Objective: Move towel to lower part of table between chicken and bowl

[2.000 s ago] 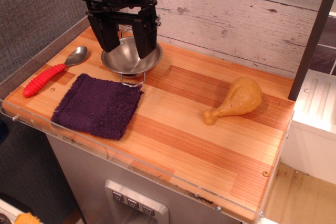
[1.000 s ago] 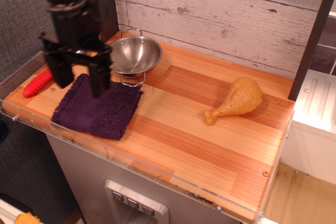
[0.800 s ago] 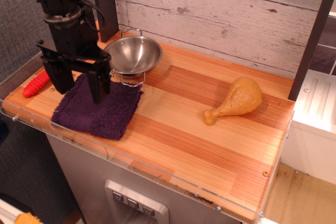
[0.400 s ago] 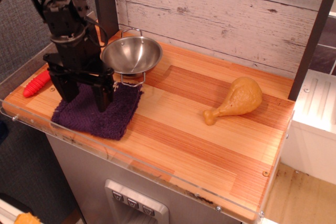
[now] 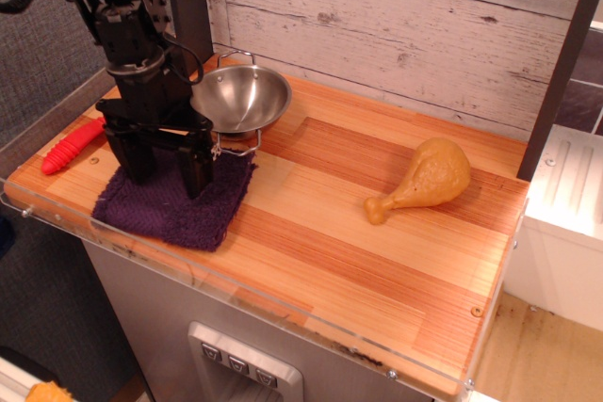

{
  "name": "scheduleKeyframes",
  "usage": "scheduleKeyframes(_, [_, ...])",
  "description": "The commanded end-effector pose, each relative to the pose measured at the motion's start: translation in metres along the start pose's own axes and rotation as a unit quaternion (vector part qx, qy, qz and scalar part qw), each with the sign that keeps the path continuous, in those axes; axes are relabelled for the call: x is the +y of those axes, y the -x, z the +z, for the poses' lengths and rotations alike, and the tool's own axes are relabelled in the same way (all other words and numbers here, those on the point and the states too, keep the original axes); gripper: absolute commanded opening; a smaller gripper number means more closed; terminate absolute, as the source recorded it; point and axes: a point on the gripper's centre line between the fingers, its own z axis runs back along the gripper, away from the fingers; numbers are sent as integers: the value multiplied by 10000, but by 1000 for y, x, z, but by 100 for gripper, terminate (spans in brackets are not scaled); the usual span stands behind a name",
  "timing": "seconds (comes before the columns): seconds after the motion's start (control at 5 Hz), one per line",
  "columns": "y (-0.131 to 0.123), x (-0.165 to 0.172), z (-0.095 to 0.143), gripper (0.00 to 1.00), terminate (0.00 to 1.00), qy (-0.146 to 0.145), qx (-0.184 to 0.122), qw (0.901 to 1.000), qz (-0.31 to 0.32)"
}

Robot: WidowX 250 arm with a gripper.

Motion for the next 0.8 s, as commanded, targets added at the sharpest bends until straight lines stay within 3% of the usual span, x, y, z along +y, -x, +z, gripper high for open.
scheduleKeyframes(0.0, [-7,-19,-15,100,0,-19,230,9990,-375])
scheduleKeyframes(0.4, [9,-49,-5,100,0,-338,304,9958,-792])
scheduleKeyframes(0.6, [16,-76,-1,100,0,39,183,9944,-1042])
